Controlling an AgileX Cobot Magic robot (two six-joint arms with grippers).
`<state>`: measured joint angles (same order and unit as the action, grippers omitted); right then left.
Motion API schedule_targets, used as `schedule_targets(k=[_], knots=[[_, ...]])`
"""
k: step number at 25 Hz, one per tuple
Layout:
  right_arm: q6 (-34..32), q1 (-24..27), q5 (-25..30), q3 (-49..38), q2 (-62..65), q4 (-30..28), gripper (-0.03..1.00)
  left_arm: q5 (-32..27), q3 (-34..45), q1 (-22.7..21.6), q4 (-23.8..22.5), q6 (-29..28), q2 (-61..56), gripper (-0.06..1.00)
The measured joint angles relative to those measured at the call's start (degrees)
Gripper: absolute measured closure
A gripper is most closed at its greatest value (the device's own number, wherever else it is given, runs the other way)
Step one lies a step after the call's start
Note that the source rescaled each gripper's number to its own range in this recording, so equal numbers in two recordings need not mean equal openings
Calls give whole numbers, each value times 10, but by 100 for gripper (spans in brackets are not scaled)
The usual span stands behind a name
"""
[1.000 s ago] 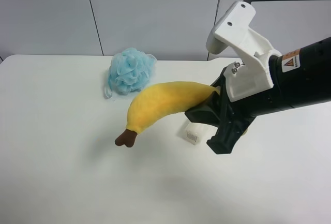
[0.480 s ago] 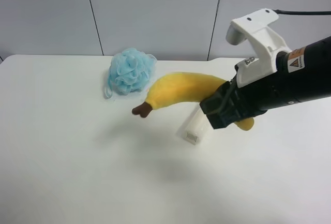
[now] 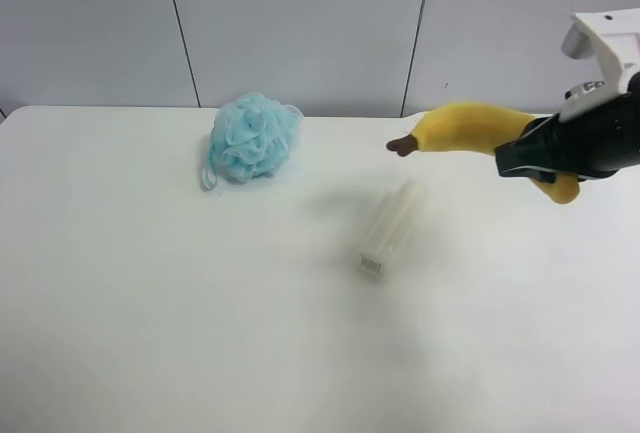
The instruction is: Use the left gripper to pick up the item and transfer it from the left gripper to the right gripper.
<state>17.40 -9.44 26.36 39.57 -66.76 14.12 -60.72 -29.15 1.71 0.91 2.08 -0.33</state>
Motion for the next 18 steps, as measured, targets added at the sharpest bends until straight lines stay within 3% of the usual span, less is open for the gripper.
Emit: schedule_targets(k=[7, 18], knots=[[9, 89, -11, 2, -17, 6, 97, 0, 0, 0, 0, 0, 0, -5], [20, 92, -18, 147, -210, -6, 97, 0, 0, 0, 0, 0, 0, -5]])
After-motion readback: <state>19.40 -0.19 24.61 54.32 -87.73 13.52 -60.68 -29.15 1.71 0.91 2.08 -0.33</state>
